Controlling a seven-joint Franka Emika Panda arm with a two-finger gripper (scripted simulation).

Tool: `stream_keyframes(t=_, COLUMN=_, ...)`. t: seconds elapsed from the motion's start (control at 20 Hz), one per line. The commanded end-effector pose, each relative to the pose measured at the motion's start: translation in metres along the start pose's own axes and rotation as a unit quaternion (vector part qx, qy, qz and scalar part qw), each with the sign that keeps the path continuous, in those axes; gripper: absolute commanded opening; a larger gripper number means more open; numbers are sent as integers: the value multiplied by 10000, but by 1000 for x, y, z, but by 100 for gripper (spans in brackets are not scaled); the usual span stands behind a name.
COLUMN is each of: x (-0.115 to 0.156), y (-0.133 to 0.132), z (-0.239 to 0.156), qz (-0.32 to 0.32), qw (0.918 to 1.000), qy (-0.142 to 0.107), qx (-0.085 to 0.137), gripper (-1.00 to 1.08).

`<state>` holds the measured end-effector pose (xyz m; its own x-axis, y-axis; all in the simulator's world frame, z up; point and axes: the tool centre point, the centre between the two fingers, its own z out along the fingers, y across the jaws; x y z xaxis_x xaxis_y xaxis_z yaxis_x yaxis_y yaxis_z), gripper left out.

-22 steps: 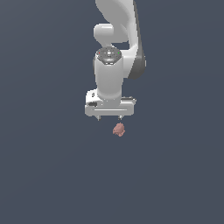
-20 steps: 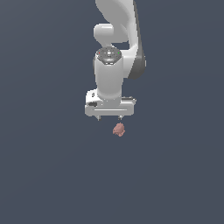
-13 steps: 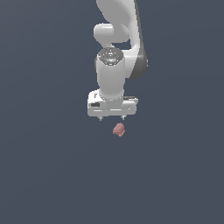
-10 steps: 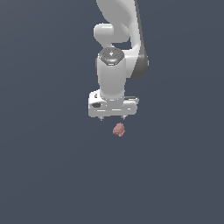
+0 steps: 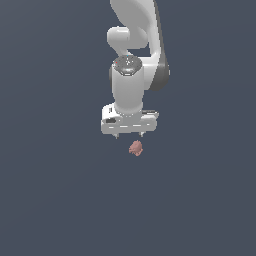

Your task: Pick up the object and move it to a goal position.

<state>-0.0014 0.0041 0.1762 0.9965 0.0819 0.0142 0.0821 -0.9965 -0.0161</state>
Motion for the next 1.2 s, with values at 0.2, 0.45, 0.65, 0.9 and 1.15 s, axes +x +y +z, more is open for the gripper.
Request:
stream_keyframes(t=0.2, x=-1, y=-2, z=8, qz=-423, qw=9991, qy=-15, qx=-22, gripper=100)
stream_keyframes(t=0.45, x=-3, y=-6, z=19, qz=-968, qw=9953, qy=-32, qx=-44, gripper=100)
stream_keyframes(t=0.65, x=-5, y=-10, z=29, qz=-1540, qw=9880, qy=-50, qx=-60, gripper=100)
stream_keyframes(t=0.9, x=-8, y=-15, z=44, qz=-2306, qw=9730, qy=-72, qx=-72, gripper=100)
stream_keyframes(t=1.15, x=-11, y=-21, z=57, qz=-3061, qw=9519, qy=-89, qx=-71, gripper=100)
